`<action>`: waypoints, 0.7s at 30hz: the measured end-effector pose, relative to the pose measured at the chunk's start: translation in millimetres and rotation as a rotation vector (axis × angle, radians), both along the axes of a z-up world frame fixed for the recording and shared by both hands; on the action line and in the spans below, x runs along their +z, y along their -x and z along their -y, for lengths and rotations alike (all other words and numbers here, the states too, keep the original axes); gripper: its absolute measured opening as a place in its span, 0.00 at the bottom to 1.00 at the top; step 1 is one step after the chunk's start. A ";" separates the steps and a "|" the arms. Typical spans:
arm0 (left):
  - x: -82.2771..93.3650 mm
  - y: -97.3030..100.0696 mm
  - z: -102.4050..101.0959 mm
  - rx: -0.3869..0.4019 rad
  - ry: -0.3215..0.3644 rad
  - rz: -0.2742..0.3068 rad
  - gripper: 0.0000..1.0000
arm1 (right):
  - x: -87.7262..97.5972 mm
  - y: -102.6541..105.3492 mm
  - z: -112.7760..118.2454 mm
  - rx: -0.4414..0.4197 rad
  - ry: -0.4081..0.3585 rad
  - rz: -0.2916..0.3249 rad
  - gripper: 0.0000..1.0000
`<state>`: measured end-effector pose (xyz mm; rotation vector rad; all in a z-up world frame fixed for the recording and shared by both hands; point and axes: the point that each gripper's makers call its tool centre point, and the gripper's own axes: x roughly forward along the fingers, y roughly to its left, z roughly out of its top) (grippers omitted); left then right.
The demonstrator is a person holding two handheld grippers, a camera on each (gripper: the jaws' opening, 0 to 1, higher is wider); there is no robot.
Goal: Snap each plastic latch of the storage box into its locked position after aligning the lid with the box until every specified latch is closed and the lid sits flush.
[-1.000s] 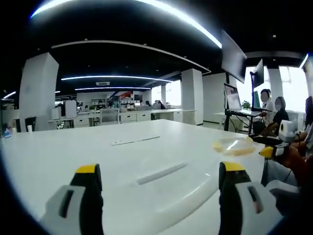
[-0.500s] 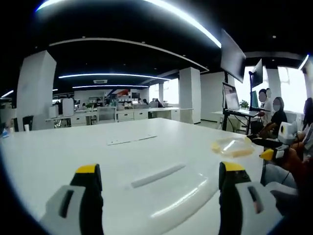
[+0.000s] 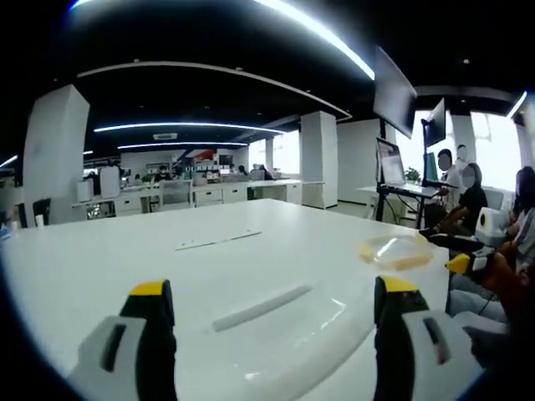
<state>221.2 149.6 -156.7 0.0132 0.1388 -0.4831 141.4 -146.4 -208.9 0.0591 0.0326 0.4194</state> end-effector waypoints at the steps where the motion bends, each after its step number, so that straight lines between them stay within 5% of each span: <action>1: 0.4 -0.6 1.0 -0.003 -0.003 0.001 1.00 | 0.4 -0.1 0.4 -0.001 -0.003 0.001 1.00; 21: 5.2 -13.7 22.2 -0.052 -0.019 -0.012 1.00 | 7.6 -3.1 9.4 -0.021 -0.016 0.011 1.00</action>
